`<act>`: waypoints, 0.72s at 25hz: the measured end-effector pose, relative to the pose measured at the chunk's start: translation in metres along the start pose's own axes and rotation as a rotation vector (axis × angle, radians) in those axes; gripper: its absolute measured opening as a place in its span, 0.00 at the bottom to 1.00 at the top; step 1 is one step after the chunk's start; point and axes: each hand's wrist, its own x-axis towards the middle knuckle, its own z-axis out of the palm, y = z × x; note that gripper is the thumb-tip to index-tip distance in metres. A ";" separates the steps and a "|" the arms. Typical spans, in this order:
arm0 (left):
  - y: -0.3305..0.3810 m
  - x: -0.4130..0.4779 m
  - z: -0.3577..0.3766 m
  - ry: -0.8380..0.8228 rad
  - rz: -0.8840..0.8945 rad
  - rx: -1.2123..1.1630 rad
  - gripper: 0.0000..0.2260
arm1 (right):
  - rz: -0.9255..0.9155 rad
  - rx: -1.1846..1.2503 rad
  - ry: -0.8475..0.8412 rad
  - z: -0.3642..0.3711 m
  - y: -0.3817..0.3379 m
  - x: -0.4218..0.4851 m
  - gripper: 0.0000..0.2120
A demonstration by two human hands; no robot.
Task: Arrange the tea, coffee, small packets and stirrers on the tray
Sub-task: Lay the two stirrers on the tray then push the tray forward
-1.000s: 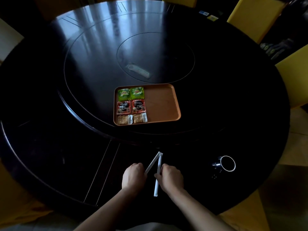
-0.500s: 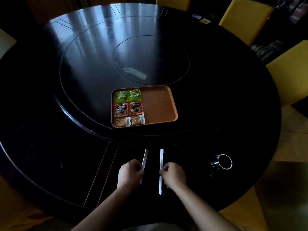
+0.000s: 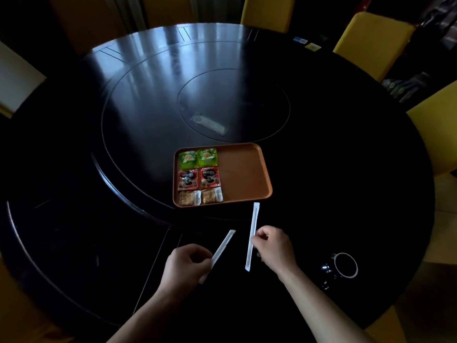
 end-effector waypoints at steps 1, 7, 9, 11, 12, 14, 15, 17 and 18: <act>0.007 0.004 -0.003 0.016 0.004 -0.050 0.08 | -0.008 0.008 0.012 -0.003 -0.003 0.006 0.08; 0.055 0.058 0.001 0.063 0.038 -0.187 0.09 | -0.047 -0.005 0.076 -0.021 -0.023 0.055 0.08; 0.070 0.079 0.006 0.075 0.055 -0.164 0.09 | -0.077 -0.026 0.090 -0.027 -0.030 0.076 0.09; 0.084 0.103 0.011 0.093 0.091 -0.127 0.09 | -0.120 -0.050 0.103 -0.033 -0.039 0.098 0.11; 0.091 0.116 0.013 0.095 0.106 -0.112 0.10 | -0.143 -0.069 0.113 -0.035 -0.045 0.110 0.12; 0.105 0.140 0.021 0.098 0.108 -0.073 0.08 | -0.188 -0.127 0.125 -0.039 -0.057 0.134 0.13; 0.111 0.153 0.027 0.111 0.100 -0.043 0.07 | -0.201 -0.155 0.124 -0.040 -0.063 0.146 0.13; 0.122 0.174 0.040 0.156 0.082 0.026 0.06 | -0.202 -0.197 0.107 -0.041 -0.073 0.169 0.12; 0.126 0.183 0.047 0.177 0.073 0.055 0.07 | -0.199 -0.215 0.092 -0.039 -0.077 0.178 0.11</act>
